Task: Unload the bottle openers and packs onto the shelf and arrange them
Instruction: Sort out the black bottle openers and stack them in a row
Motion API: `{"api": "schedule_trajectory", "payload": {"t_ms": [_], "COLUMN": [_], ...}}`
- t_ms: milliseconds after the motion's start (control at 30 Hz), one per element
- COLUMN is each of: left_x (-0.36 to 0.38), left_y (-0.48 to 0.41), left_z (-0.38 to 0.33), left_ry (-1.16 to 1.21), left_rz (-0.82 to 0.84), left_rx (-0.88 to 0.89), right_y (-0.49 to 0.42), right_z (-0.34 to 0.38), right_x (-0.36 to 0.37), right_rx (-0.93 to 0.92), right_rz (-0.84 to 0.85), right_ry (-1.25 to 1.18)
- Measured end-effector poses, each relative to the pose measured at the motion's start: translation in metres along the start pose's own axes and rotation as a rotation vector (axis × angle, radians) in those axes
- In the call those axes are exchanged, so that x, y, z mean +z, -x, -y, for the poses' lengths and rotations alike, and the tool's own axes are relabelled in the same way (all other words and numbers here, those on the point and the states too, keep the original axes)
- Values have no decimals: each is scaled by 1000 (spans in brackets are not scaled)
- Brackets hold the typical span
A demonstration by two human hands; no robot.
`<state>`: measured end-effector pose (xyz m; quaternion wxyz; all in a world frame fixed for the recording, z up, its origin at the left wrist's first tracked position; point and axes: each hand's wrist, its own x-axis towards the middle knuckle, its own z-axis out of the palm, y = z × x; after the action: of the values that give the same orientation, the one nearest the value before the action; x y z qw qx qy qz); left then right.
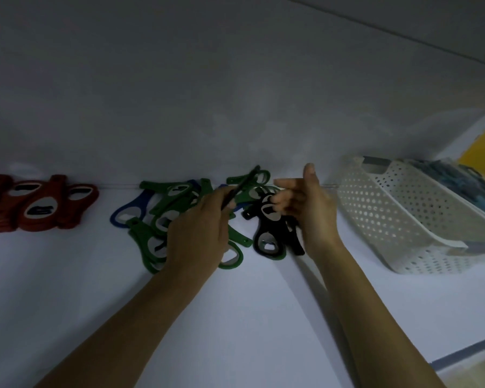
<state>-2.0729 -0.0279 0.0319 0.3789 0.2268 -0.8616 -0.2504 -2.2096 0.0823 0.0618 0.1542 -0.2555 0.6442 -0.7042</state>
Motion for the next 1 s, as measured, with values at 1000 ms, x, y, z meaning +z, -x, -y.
{"api": "schedule_trajectory", "payload": {"t_ms": [1000], "left_x": [-7], "left_y": [-5], "left_z": [-32], "left_ry": [1310], "left_rz": [365], "left_rx": [-872], "right_y": [8], "right_z": [-8], "right_x": [9], "right_rx": [-605], "right_rz": [-57], "right_ry": [426]}}
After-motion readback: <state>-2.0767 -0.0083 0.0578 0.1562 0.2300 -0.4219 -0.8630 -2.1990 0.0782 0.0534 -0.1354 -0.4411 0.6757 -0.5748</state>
